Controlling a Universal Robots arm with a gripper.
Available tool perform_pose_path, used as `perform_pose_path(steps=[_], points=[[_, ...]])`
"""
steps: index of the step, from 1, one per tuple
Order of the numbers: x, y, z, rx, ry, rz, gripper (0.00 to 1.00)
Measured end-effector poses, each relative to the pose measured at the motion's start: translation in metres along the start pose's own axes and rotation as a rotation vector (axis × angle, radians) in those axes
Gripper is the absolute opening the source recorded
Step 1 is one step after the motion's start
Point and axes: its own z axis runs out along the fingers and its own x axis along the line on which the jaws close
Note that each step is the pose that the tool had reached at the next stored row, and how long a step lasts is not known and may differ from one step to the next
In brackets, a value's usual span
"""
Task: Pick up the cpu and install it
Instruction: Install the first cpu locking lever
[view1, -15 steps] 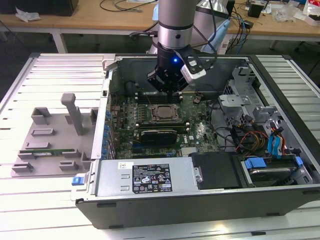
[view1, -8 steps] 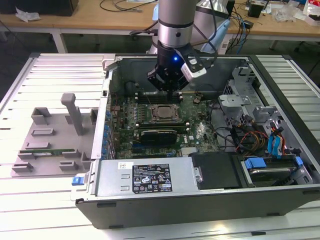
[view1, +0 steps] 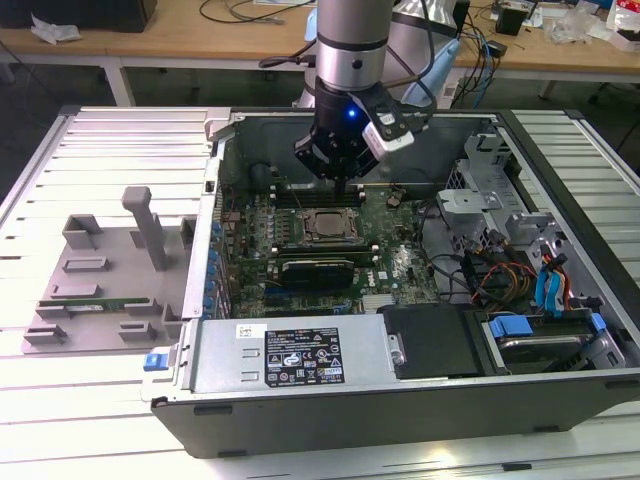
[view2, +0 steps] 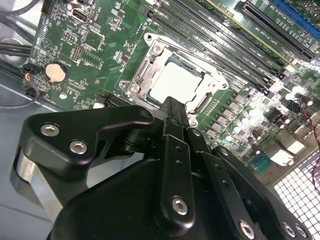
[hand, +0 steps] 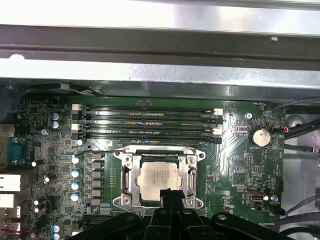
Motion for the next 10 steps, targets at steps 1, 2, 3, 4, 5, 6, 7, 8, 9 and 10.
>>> perform_pose_path(steps=[1, 2, 3, 4, 5, 6, 7, 8, 9, 10], points=[[0.0, 0.0, -0.0003, 0.0001, 0.0001, 0.0, 0.11], [0.0, 0.0, -0.0005, 0.0, 0.0, 0.0, 0.11], [0.0, 0.0, -0.0009, 0.0001, 0.0001, 0.0, 0.11], [0.0, 0.0001, -0.0011, -0.0001, -0.0001, 0.0, 0.11], [0.0, 0.0001, -0.0012, -0.0001, 0.0, 0.0, 0.11], [0.0001, 0.0001, -0.0013, 0.0001, 0.0001, 0.0, 0.11], [0.0001, 0.0002, -0.0013, 0.0001, 0.0001, 0.0, 0.11], [0.0001, 0.0002, -0.0013, 0.0, 0.0001, 0.0, 0.11], [0.0002, 0.0002, -0.0013, 0.0001, 0.0001, 0.0, 0.11], [0.0002, 0.0002, -0.0014, 0.0001, 0.0001, 0.0, 0.11]])
